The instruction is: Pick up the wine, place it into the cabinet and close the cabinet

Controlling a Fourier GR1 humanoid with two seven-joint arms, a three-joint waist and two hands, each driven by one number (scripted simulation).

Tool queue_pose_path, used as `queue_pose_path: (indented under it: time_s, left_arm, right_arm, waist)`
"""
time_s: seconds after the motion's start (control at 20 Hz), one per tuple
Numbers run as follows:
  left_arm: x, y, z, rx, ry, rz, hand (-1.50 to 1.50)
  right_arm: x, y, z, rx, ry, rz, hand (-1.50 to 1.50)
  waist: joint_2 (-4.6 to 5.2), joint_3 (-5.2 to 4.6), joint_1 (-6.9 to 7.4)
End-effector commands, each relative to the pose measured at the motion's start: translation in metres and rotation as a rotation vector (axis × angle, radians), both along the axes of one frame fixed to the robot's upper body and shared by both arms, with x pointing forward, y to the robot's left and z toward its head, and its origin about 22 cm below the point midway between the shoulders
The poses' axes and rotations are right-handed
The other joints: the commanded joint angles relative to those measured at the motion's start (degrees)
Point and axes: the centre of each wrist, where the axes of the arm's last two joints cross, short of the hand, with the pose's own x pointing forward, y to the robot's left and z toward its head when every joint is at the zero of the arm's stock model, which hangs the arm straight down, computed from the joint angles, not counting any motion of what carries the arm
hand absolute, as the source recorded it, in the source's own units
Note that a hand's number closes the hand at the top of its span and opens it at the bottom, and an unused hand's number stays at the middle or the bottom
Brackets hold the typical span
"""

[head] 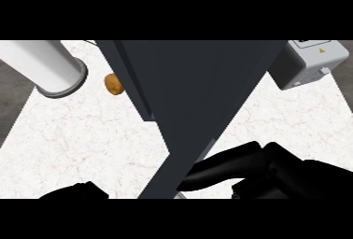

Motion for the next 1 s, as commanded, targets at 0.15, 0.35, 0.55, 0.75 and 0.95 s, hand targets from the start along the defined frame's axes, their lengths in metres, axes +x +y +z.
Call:
queue_pose_path:
  time_s: [0.15, 0.35, 0.55, 0.75, 0.95]
  left_arm:
    - [0.000, 0.071, 0.003, 0.029, -0.035, 0.074, 1.50]
    - [0.006, 0.106, 0.028, 0.023, -0.047, 0.033, 1.50]
    - [-0.006, 0.125, 0.012, 0.016, -0.010, -0.007, 1.50]
    - [0.006, 0.142, 0.024, 0.024, -0.023, -0.019, 1.50]
    - [-0.001, 0.151, 0.033, 0.023, -0.036, -0.040, 1.50]
  right_arm:
    - [-0.014, 0.051, 0.008, -0.063, 0.037, 0.170, 1.50]
    - [0.004, 0.088, 0.008, -0.083, -0.025, 0.152, 1.50]
    - [0.017, 0.128, 0.006, -0.128, -0.054, 0.110, 1.50]
    - [0.040, 0.163, -0.002, -0.115, -0.086, 0.019, 1.50]
    - [0.086, 0.175, 0.011, -0.117, -0.089, -0.079, 1.50]
  waist:
    - [-0.67, -0.48, 0.94]
    - [-0.35, -0.37, 1.55]
    - [-0.42, -0.37, 2.07]
    - [-0.09, -0.33, 1.89]
    - [0.09, -0.27, 2.86]
